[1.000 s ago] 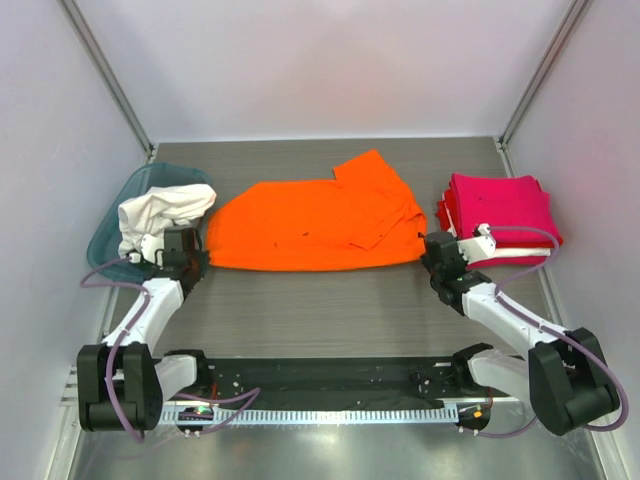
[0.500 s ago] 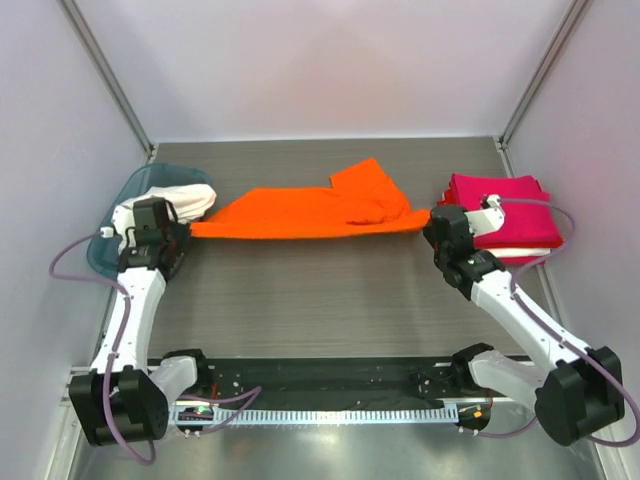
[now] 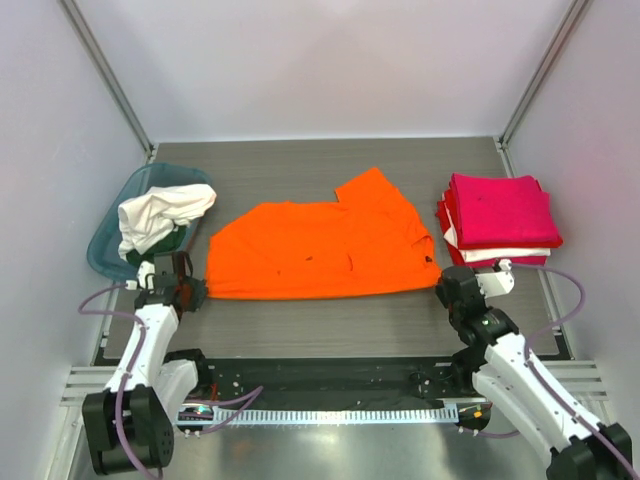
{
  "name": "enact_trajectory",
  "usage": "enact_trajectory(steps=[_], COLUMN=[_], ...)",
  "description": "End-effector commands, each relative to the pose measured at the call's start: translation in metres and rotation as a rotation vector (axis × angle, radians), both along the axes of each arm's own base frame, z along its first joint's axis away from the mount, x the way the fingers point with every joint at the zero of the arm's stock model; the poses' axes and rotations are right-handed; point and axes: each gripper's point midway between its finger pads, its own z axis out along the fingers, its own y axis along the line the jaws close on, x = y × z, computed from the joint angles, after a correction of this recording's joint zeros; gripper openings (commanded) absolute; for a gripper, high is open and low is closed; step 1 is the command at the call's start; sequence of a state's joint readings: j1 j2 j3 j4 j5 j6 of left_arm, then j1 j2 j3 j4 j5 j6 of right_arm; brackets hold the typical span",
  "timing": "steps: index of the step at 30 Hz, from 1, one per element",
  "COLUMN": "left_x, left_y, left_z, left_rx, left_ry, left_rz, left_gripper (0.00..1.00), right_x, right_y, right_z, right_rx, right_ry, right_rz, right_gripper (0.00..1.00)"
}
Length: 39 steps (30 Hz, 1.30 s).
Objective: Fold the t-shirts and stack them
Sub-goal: Fold the tshirt
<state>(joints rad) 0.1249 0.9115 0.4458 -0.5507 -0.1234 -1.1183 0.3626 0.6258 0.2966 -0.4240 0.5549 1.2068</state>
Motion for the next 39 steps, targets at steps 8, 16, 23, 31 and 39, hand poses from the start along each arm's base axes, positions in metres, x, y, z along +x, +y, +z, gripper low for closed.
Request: enact_trajectory(steps=[8, 16, 23, 31, 39], left_x=[-0.005, -0.014, -0.018, -0.023, -0.009], left_y=[0.003, 0.005, 0.002, -0.004, -0.01], left_z=[0.012, 0.027, 0.023, 0.013, 0.054], left_rx=[0.021, 0.037, 0.025, 0.008, 0.028], left_ry=[-0.041, -0.122, -0.116, -0.09, -0.173], left_rz=[-0.005, 0.031, 0.018, -0.012, -0.108], left_gripper=[0.0, 0.0, 0.0, 0.33, 0.58], right_x=[-0.012, -0.02, -0.03, -0.03, -0.008], right_y=[-0.009, -0.016, -0.019, -0.023, -0.014], right_z=[-0.006, -0.001, -0.003, 0.007, 0.052], right_rx=[-0.032, -0.036, -0.034, -0.051, -0.112], right_ry=[0.052, 0.036, 0.052, 0.015, -0.043], right_rz=[-0.027, -0.046, -0.052, -0.051, 0.034], right_gripper=[0.04, 0.04, 0.05, 0.51, 0.57])
